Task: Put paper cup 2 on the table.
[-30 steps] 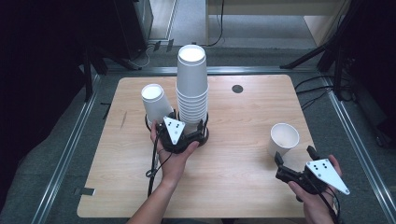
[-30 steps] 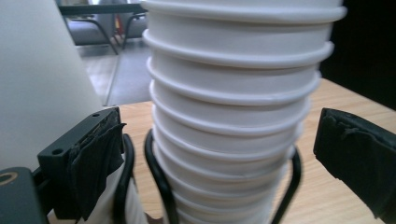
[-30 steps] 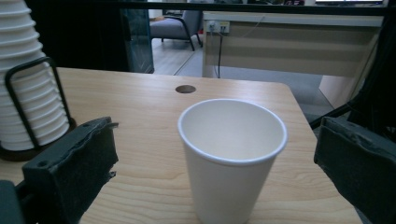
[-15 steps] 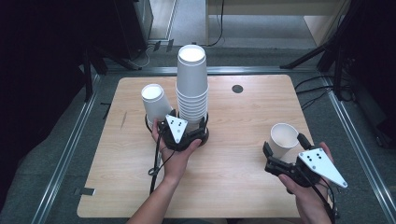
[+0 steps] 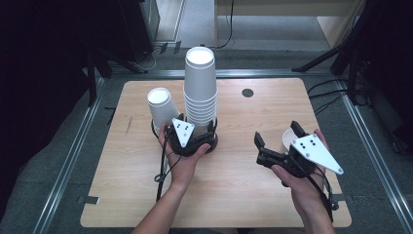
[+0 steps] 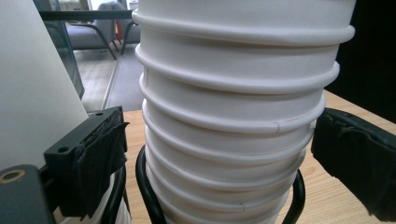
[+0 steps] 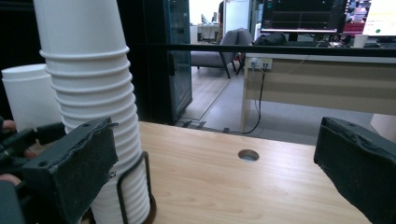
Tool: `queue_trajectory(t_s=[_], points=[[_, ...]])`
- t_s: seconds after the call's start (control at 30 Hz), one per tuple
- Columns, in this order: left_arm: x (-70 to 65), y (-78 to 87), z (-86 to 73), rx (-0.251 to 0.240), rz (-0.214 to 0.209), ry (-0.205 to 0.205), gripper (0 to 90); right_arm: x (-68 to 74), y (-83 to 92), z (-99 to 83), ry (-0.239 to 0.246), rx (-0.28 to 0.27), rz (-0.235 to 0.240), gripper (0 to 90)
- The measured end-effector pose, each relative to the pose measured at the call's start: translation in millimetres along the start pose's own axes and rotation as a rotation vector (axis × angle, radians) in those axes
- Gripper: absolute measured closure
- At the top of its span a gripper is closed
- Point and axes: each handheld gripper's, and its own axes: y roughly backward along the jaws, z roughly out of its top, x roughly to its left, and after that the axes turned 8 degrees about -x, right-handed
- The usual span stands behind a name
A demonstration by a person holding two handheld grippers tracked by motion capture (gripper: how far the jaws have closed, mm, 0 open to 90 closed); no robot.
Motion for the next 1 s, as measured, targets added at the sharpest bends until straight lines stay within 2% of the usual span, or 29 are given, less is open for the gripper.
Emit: queue_trajectory(t_s=[0.23, 0.63, 0.73, 1.0], points=[[-2.1, 0.3, -0.3, 0.002, -0.008, -0.001, 10.2, 17.1, -23.0, 8.4, -0.01, -0.007, 0.031, 0.0], [-1.5, 0.1, 0.0, 0.001, -0.011, 0.004, 10.4, 43.5, -59.3, 20.0, -0.025, -0.012, 0.086, 0.0], [-1.5, 0.0, -0.2, -0.002, -0.011, 0.008, 10.6, 48.2, -69.8, 22.1, -0.046, -0.016, 0.097, 0.0], [-1.0, 0.3, -0.2, -0.001, -0.015, 0.009, 10.8, 62.7, -92.7, 29.1, -0.041, -0.019, 0.136, 0.0]])
